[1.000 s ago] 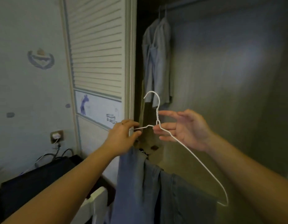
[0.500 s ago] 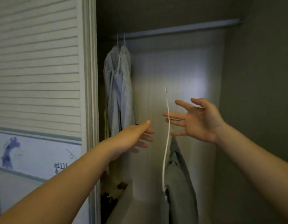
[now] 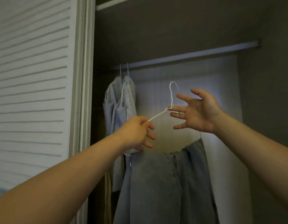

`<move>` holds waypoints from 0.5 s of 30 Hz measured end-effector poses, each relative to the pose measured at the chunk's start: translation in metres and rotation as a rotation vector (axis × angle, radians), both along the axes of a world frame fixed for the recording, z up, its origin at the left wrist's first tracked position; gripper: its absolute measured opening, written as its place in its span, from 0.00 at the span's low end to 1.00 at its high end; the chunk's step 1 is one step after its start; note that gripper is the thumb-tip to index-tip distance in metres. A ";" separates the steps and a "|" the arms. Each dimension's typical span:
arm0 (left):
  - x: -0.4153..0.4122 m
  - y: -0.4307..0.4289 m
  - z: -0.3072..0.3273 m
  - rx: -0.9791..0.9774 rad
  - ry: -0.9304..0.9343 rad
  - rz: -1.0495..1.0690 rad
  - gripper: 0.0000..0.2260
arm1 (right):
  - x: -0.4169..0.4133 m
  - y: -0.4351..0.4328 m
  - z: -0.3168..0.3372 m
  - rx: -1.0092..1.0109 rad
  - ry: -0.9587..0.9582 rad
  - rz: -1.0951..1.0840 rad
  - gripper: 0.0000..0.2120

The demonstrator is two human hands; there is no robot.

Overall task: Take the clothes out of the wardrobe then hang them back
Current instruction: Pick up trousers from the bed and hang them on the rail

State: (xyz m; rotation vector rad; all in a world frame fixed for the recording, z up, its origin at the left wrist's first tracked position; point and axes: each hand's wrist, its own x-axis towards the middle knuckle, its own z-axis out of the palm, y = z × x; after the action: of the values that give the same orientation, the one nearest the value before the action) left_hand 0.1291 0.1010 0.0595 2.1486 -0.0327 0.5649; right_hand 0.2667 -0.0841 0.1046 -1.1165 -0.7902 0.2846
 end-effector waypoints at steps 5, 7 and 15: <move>0.036 0.008 0.052 0.010 -0.150 0.104 0.12 | 0.044 0.036 0.065 0.056 -0.099 0.056 0.32; 0.046 0.008 0.073 0.021 -0.178 0.135 0.10 | 0.058 0.048 0.091 0.079 -0.126 0.079 0.32; 0.094 0.010 0.149 -0.038 -0.236 0.274 0.09 | 0.102 0.089 0.168 0.166 -0.183 0.136 0.33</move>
State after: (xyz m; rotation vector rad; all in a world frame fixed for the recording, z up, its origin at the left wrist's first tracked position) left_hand 0.2229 0.1112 0.2080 2.0525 0.1431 0.9688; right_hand 0.3683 0.0050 0.2726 -0.9426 -1.0360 0.2281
